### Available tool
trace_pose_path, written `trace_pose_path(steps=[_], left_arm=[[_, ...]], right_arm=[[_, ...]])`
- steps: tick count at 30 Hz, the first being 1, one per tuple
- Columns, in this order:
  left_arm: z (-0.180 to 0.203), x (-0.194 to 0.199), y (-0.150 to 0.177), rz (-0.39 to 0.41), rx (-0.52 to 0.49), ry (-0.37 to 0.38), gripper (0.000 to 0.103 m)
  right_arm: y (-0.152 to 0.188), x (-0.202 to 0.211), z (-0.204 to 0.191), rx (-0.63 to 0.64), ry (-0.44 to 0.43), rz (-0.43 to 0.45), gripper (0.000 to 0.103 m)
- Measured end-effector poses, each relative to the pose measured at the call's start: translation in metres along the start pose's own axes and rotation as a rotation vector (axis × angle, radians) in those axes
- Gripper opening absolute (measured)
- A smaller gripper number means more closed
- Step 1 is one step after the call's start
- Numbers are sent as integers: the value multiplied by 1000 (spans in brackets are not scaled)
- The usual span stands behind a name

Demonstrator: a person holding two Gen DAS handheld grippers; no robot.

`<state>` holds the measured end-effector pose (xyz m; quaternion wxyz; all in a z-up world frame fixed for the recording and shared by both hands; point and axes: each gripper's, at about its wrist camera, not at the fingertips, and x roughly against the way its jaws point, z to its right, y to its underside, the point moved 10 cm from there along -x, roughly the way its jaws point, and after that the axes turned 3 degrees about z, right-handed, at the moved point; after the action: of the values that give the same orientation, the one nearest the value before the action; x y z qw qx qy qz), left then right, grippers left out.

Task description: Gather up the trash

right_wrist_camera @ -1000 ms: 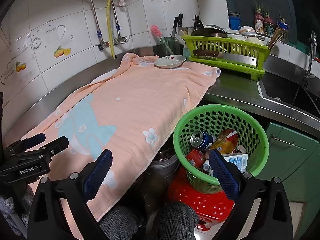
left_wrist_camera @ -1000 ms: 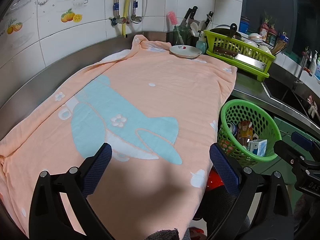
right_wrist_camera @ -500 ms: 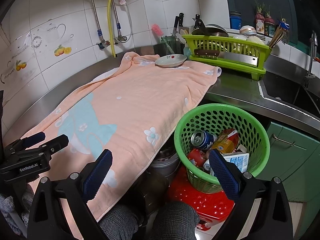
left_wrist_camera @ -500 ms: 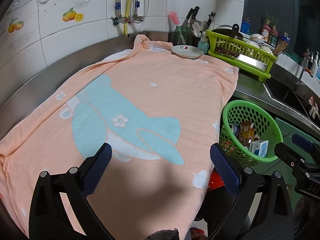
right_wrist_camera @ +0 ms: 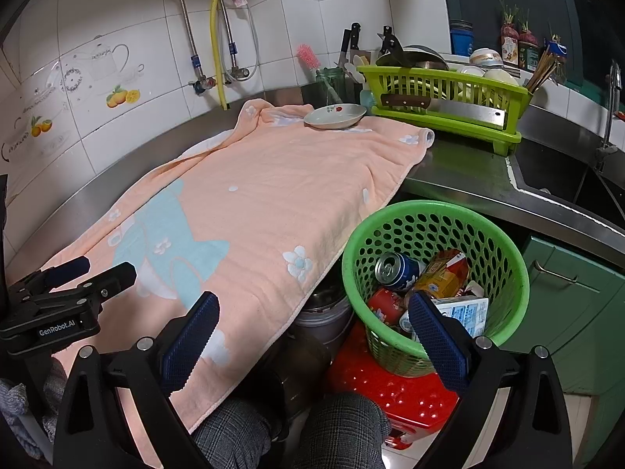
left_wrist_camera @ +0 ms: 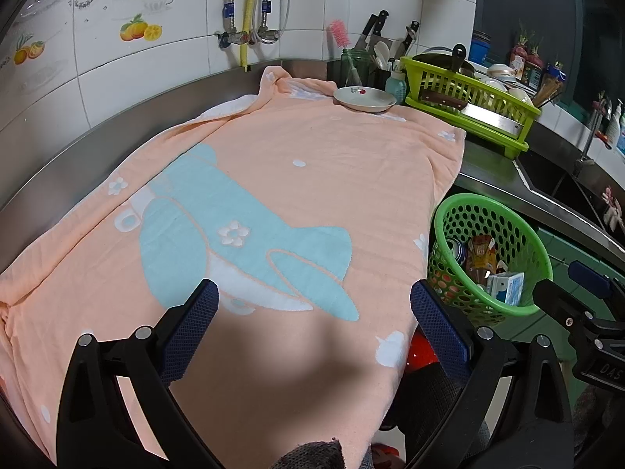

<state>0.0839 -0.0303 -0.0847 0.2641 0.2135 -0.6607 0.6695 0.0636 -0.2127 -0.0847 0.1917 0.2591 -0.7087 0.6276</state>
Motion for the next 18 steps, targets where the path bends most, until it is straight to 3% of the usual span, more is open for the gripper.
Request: trace_pose_path(steps=[18], left_arm=[[2,0,1,0,-1,3,97]], right_arm=[[-1,1,1,-6,6,4,94]])
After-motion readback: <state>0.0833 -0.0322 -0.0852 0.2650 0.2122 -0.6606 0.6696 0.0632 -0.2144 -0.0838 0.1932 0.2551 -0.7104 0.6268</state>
